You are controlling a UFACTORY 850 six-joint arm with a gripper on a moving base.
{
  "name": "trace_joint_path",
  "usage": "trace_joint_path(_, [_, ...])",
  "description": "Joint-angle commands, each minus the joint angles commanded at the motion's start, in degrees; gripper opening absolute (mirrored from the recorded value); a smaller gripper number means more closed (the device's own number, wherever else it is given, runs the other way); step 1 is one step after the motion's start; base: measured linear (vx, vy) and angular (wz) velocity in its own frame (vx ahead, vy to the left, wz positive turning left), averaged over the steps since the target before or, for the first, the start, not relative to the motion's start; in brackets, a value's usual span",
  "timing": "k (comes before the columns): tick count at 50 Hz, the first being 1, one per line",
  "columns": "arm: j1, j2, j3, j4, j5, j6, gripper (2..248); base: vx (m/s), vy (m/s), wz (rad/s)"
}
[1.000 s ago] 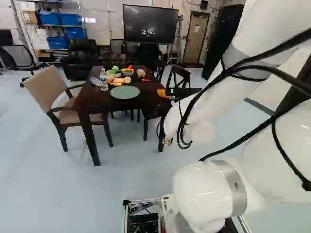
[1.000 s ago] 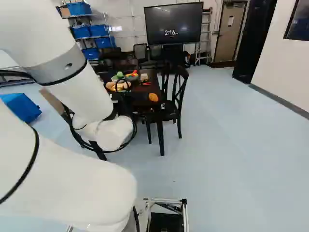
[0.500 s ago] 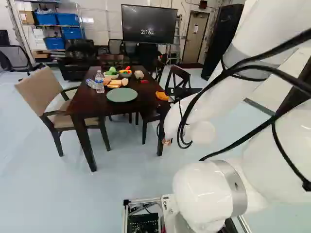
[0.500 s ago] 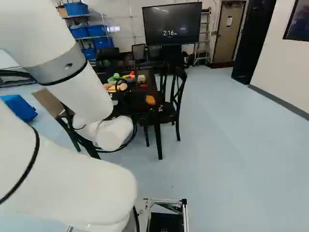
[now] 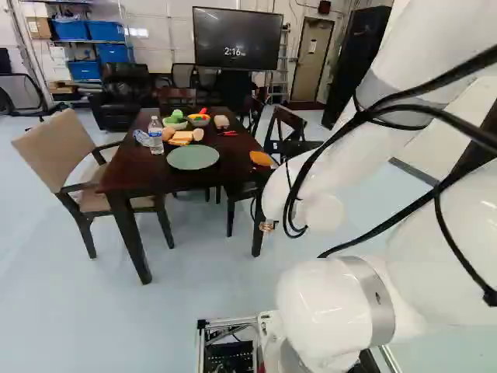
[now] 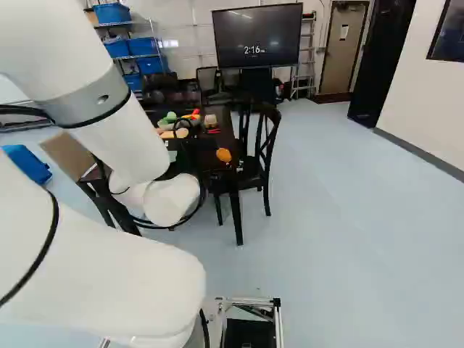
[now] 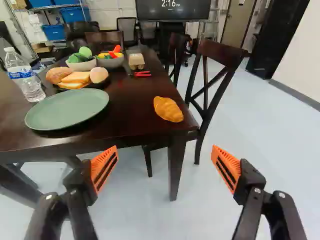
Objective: Move the croissant to the empty plate
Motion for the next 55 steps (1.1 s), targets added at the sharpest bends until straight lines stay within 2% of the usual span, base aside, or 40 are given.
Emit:
trace_joint_path(38, [0.0,0.0,0.0,0.0,0.0,0.0,247,0.062,0.001,-0.006])
trace_joint_path(43, [0.0,1.8,0.1,0.0,0.0,0.0,247,0.000,0.000,0.000])
trace_joint_path(55, [0.0,0.7,-2.5,0.0,0.0,0.0,247,0.000,0.000,0.000])
